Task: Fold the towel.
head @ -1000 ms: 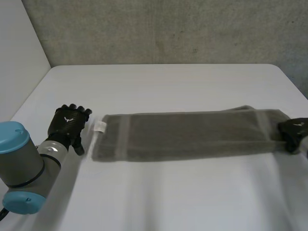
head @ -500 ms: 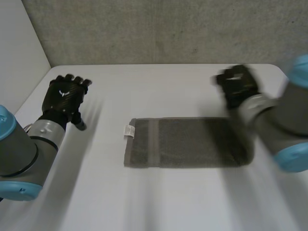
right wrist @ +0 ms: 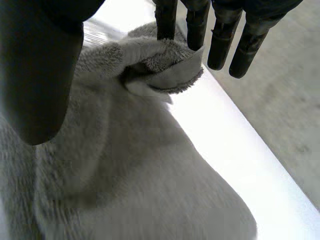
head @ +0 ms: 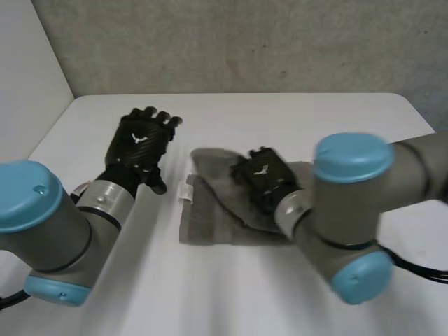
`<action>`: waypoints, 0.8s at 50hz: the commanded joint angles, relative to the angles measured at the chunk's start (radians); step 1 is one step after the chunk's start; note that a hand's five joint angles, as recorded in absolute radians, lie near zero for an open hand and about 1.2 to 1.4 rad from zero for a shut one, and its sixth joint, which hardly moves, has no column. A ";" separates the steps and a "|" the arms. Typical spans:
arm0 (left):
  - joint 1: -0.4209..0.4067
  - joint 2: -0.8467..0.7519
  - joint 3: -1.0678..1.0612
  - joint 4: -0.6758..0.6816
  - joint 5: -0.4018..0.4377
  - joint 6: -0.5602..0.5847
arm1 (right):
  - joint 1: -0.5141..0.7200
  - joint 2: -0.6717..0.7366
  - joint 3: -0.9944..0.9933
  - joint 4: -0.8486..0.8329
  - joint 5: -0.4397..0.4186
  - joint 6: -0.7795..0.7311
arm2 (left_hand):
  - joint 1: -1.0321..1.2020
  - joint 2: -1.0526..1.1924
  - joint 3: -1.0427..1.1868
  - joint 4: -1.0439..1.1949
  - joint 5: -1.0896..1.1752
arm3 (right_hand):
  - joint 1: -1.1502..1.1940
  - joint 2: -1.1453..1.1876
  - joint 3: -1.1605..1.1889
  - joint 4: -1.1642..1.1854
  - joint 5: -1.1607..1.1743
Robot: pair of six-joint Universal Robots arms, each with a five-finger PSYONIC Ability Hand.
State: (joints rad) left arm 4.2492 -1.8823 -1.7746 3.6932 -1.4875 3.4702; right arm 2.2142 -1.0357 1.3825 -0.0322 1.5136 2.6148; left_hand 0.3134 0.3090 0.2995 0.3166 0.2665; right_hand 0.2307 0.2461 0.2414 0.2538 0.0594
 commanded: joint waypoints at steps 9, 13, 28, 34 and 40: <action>-0.106 -0.132 0.050 -0.002 0.016 -0.006 | -0.186 -0.147 0.366 -0.138 -0.087 0.070 | -0.059 -0.054 -0.045 -0.062 -0.186 | -0.056 -0.072 -0.067 -0.079 -0.059; -0.107 -0.129 0.050 -0.002 0.016 -0.008 | -0.201 -0.210 0.424 -0.166 -0.092 0.082 | -0.062 -0.057 -0.048 -0.065 -0.189 | -0.056 -0.072 -0.067 -0.079 -0.059; -0.161 -0.129 0.069 0.002 0.019 -0.008 | -0.238 -0.336 0.475 -0.321 -0.078 0.114 | -0.068 -0.063 -0.054 -0.071 -0.195 | -0.056 -0.072 -0.067 -0.079 -0.059; -0.221 -0.187 0.216 -0.031 0.018 -0.014 | -0.297 -0.310 0.460 -0.310 -0.078 0.110 | -0.062 -0.057 -0.048 -0.065 -0.189 | -0.056 -0.072 -0.067 -0.079 -0.059; -0.273 -0.342 0.470 -0.240 0.044 -0.022 | -0.315 -0.236 0.444 -0.311 -0.049 0.106 | -0.062 -0.057 -0.048 -0.065 -0.189 | -0.056 -0.072 -0.067 -0.079 -0.059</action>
State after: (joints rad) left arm 4.0258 -2.0800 -1.5426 3.6412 -1.4666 3.4564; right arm 1.9194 -1.3343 1.8427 -0.3458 1.4390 2.7246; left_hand 0.3134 0.3092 0.2997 0.3166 0.2768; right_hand 0.2236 0.2461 0.2414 0.2538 0.0594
